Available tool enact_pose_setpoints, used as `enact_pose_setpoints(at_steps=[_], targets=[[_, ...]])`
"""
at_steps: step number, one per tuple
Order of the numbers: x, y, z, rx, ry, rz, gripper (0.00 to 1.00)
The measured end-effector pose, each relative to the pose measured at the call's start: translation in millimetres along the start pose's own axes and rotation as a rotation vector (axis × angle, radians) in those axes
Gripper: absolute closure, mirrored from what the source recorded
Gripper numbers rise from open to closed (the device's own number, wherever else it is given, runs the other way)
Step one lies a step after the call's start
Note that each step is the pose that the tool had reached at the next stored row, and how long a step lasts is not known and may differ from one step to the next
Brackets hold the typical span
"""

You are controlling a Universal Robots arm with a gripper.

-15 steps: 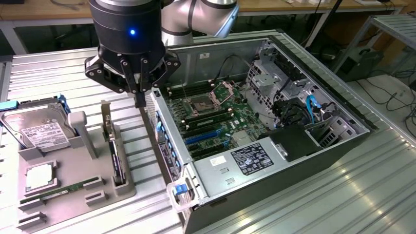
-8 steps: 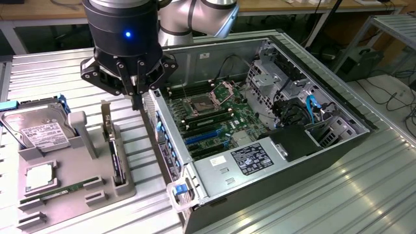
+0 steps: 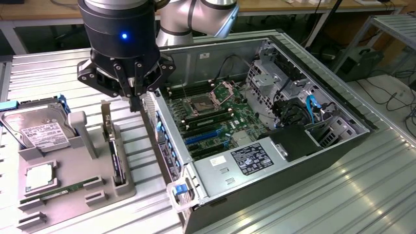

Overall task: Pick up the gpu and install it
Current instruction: 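Reach for the gpu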

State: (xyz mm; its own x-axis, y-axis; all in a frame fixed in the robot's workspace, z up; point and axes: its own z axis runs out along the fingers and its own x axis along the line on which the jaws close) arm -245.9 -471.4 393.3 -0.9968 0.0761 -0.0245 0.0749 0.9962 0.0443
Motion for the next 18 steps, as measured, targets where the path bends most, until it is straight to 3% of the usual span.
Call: enact_pose_setpoints(at_steps=[18], targets=[[10.1,-7.4,-0.6,0.0,0.0,0.0,0.89]])
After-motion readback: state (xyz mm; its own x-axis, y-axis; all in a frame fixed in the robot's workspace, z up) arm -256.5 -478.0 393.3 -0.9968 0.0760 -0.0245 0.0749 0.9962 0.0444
